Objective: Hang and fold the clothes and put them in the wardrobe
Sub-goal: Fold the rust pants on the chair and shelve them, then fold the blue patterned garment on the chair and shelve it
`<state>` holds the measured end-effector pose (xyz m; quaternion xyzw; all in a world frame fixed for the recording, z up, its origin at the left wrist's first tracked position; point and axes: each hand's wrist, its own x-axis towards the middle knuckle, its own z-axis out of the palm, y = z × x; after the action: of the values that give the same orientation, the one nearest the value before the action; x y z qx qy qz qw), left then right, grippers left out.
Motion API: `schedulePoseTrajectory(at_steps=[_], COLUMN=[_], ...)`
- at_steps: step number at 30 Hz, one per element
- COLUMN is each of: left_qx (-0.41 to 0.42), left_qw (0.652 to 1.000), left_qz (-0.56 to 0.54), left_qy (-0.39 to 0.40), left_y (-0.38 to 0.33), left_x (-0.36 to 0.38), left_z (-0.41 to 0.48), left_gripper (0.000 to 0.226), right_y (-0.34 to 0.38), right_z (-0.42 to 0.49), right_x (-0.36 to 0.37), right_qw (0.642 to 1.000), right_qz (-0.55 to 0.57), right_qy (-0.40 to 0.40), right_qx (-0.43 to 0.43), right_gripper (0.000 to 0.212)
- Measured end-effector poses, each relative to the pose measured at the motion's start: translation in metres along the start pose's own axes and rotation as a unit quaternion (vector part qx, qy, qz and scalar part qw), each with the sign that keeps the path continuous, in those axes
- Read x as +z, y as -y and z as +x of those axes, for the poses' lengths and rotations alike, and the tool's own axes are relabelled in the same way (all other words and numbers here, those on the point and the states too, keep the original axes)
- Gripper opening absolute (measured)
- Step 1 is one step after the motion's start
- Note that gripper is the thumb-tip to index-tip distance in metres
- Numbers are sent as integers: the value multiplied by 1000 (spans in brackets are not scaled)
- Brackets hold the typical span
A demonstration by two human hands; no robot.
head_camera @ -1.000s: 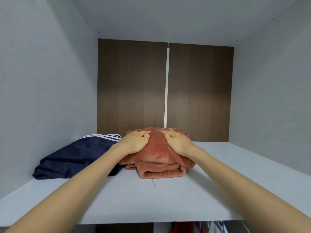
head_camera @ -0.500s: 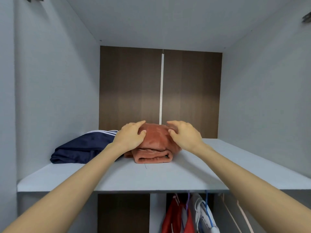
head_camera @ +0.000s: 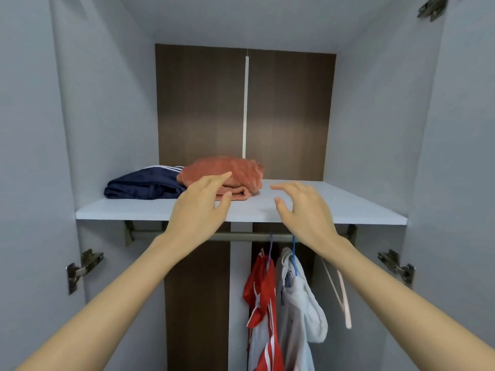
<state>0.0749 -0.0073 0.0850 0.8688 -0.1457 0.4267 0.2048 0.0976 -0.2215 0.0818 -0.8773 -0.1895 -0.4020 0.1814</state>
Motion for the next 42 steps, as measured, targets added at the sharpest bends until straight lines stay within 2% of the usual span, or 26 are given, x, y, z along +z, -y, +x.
schedulePoseTrajectory(at_steps=[5,12,18,25,33,42], left_qx=[8,26,81,140,249,381], left_qw=[1000,998,980,941,873,739], left_qz=[-2,-35,-107,-185,-250,-341], left_qy=[14,54,148,245,337,440], left_y=[-27,-52,-82,-142,-279,-481], left_x=[-26,-62,-72,-76,-69,-62], left_z=[-40,-96,-174,-266,-346,-469], left_gripper=[46,44,42,41,39,38], right_y=[13,43,80,108,118,134], right_z=[-49,-127,-233,-372,-534,-727], right_x=[-26,-60,-96,-163,-263,-398], right_qw=[1000,996,981,947,877,761], right_qz=[9,21,-29,-88,-131,-190], right_qy=[10,15,28,56,11,-62], right_qx=[14,85,191,305,463,617], right_gripper=[31,31,28,28,28,30])
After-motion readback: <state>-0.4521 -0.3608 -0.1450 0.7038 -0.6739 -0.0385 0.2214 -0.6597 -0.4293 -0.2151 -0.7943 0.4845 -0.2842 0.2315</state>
